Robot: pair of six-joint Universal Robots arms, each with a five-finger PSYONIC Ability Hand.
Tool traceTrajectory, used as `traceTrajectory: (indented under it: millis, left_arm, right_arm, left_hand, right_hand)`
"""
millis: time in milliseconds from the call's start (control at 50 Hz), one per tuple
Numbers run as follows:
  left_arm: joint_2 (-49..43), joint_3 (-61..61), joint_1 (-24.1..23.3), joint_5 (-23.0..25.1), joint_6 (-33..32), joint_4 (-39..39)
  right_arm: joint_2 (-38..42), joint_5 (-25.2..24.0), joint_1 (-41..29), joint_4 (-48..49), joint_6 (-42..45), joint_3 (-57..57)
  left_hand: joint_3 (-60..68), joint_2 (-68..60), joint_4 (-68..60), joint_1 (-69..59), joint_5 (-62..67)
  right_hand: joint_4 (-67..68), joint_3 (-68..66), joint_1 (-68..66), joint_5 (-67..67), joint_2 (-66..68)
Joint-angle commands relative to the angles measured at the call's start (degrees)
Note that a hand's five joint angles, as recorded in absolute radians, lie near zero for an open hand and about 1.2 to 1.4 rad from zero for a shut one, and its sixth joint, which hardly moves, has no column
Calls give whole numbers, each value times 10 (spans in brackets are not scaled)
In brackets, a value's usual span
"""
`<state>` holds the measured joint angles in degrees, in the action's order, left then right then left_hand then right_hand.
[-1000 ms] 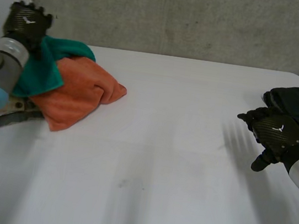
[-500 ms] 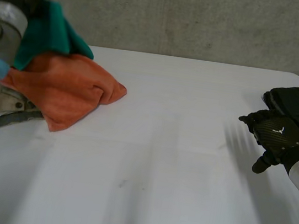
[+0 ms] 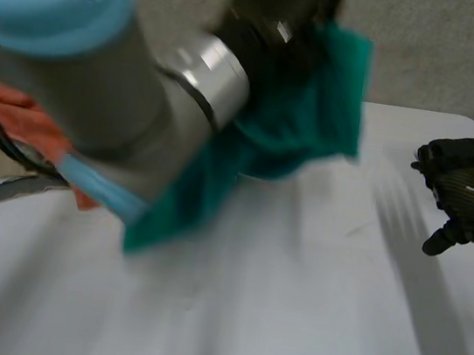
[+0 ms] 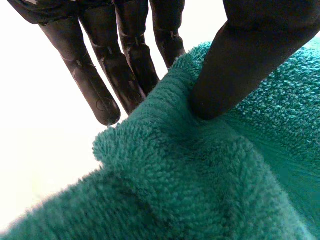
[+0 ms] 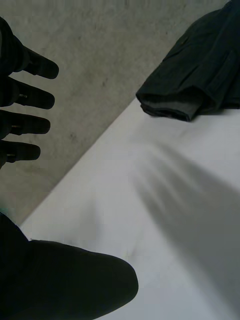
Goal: Fold the laundry.
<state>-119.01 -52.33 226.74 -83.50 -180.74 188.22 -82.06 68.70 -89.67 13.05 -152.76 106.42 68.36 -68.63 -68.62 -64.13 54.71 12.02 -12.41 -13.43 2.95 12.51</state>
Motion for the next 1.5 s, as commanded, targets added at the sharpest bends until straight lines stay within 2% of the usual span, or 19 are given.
traceTrajectory:
  millis: [20,40,120,300,400,580,720,900,920,960,1000,1080,1140,1260,1320,1380,1400,1420,1500]
  left_arm:
    - [-90,-15,-42,-1,15,-9]
    - [-102,-20,-44,-1,17,-11]
    - [-98,-30,-38,-3,17,-14]
    - [17,-115,66,-6,-6,-9]
    - [45,-151,123,-3,-58,0]
    - [-82,-124,233,0,-250,14]
    - [-223,-21,258,4,-347,49]
    - [-322,94,269,18,-377,43]
    - [-324,99,273,18,-377,40]
    - [-322,101,283,15,-377,36]
    - [-319,104,289,8,-377,37]
    - [-297,116,309,-45,-375,42]
    - [-258,133,336,-127,-372,64]
    - [-194,138,389,-278,-378,219]
    - [-189,132,397,-287,-379,248]
    - [-189,102,389,-262,-381,237]
    - [-186,90,385,-251,-383,233]
    - [-186,66,376,-230,-384,226]
    - [-178,2,333,-192,-389,218]
  right_arm:
    - [-5,-4,7,2,-44,-4]
    - [-5,-4,7,1,-44,-4]
    - [-4,-5,7,0,-45,-3]
    - [-13,-9,-4,-15,-36,2]
    - [-32,-49,-68,-57,-7,10]
    - [-24,-33,-139,-64,9,12]
    - [12,-8,-141,-62,14,12]
    - [16,-8,-134,-62,17,19]
    - [16,-7,-134,-61,18,19]
    - [16,-5,-133,-60,18,19]
    - [16,1,-129,-56,18,19]
    - [16,8,-128,-49,18,17]
    - [16,8,-128,-48,18,14]
    - [16,8,-136,-48,18,13]
    - [16,10,-137,-48,18,16]
    - [16,11,-138,-49,18,17]
    - [16,12,-138,-49,18,18]
    - [15,12,-138,-49,17,18]
    - [12,11,-137,-50,17,18]
  left_hand:
    - [-84,87,86,42,-47]
    - [-345,348,348,303,-308]
    - [-531,533,533,488,-494]
    - [-549,552,552,507,-513]
    - [-539,542,542,497,-503]
    - [-531,534,534,489,-494]
    - [-526,529,529,484,-489]
    - [-264,267,266,222,-227]
    - [-212,215,214,170,-175]
    - [53,-51,-51,-96,90]
    - [116,-114,-114,-159,153]
    - [116,-114,-114,-159,153]
    - [116,-114,-114,-159,153]
    - [116,-114,-114,-159,153]
    - [116,-114,-114,-159,153]
    - [-405,407,407,362,-368]
    - [-511,514,514,469,-475]
    - [-584,586,586,541,-547]
    - [-584,586,586,541,-547]
  right_hand:
    - [-20,24,34,-30,-25]
    - [-20,24,34,-30,-25]
    - [-20,24,34,-30,-25]
    - [-20,24,34,-30,-25]
    - [-20,24,34,-30,-25]
    - [-20,24,34,-30,-25]
    - [-20,24,34,-30,-25]
    - [-20,24,34,-30,-25]
    - [-20,24,34,-30,-25]
    - [-20,24,34,-30,-25]
    - [-20,24,34,-30,-25]
    - [-20,24,34,-30,-25]
    - [-20,24,34,-30,-25]
    - [-20,24,34,-30,-25]
    - [-20,24,34,-30,-25]
    - [-20,24,34,-30,-25]
    - [-20,24,34,-30,-25]
    - [-20,24,34,-30,-25]
    - [-20,24,34,-30,-25]
